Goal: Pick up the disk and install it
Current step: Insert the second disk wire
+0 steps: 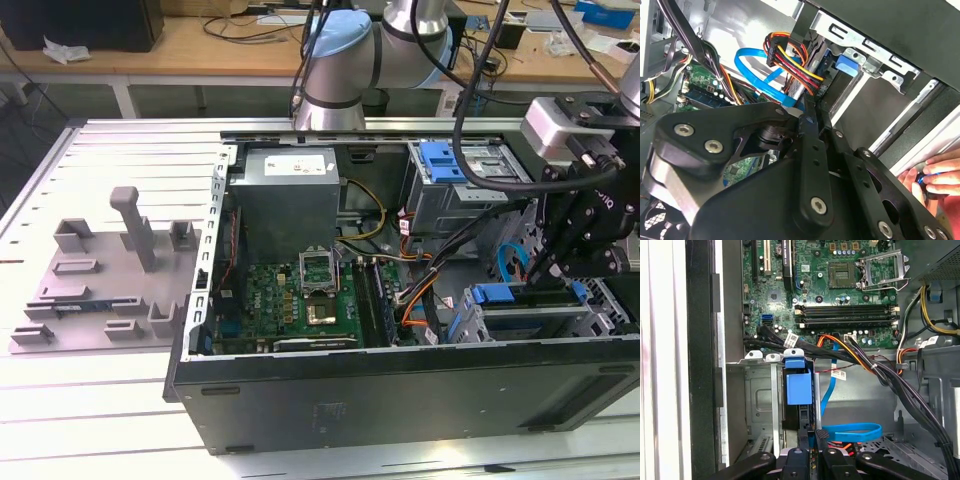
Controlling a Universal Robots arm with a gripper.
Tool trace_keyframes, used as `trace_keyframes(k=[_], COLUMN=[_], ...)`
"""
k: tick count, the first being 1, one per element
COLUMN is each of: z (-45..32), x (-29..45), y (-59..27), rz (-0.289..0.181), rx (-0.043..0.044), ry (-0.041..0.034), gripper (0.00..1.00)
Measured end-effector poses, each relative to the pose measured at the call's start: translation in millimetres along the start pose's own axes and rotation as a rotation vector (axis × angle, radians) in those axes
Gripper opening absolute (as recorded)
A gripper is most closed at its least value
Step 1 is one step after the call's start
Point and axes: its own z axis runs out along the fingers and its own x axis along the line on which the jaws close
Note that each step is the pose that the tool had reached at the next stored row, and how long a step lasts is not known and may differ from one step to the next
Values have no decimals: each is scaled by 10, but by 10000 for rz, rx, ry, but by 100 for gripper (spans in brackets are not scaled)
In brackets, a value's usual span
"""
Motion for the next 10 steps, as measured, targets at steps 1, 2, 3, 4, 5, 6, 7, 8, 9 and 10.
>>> trace_keyframes(k=[1,2,3,4,5,6,7,8,9,10], z=[1,4,5,7,8,10,11,13,15,18], x=[0,0,0,0,0,0,0,0,0,0], y=[0,0,0,-1,-3,-4,-5,-6,-6,-6], rz=[1,0,1,2,2,1,0,1,1,1], rx=[0,0,0,0,0,0,0,0,0,0], ry=[1,1,1,1,2,1,1,1,2,1], gripper=[17,17,17,17,17,17,17,17,17,17])
